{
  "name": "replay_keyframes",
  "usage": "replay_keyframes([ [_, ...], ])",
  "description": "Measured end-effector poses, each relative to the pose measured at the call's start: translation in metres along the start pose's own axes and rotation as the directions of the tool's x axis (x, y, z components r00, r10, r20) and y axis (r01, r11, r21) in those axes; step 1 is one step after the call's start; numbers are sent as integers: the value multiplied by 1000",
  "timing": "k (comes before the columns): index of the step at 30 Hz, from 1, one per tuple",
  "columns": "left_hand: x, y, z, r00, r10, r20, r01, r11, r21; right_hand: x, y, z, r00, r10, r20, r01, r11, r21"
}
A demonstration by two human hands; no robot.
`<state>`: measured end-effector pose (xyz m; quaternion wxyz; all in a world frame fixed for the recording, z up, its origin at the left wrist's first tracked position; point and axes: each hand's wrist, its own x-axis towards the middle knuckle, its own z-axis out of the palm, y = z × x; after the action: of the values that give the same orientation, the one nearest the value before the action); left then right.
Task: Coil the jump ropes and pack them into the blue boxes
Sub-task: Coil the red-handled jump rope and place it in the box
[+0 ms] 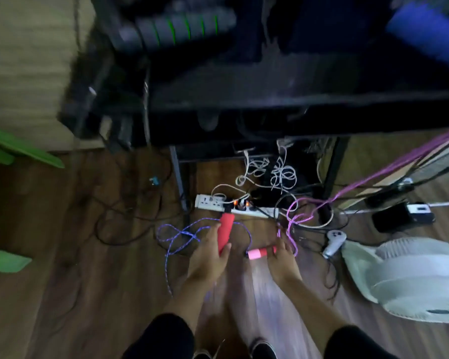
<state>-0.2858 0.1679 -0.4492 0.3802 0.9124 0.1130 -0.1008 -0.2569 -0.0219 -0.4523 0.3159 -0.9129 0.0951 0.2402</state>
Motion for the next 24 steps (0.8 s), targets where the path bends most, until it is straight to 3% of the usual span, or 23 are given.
replay_keyframes([
  [3,45,-46,50,994,72,85,-78,995,68,51,41,54,953,301,-18,-293,939,177],
  [6,100,-96,93,980,115,162,-132,987,97,113,86,111,922,386,-31,-368,897,244],
  [9,140,-127,121,961,178,211,-206,971,120,161,120,157,914,381,-140,-335,903,270],
  [14,181,-145,133,933,266,242,-302,945,125,205,145,180,921,335,-200,-303,937,172],
  [18,178,-144,127,943,240,230,-267,959,94,200,134,164,945,240,-221,-236,971,47],
  [24,133,-109,107,970,127,210,-135,990,29,147,101,128,952,187,-244,-175,982,70],
])
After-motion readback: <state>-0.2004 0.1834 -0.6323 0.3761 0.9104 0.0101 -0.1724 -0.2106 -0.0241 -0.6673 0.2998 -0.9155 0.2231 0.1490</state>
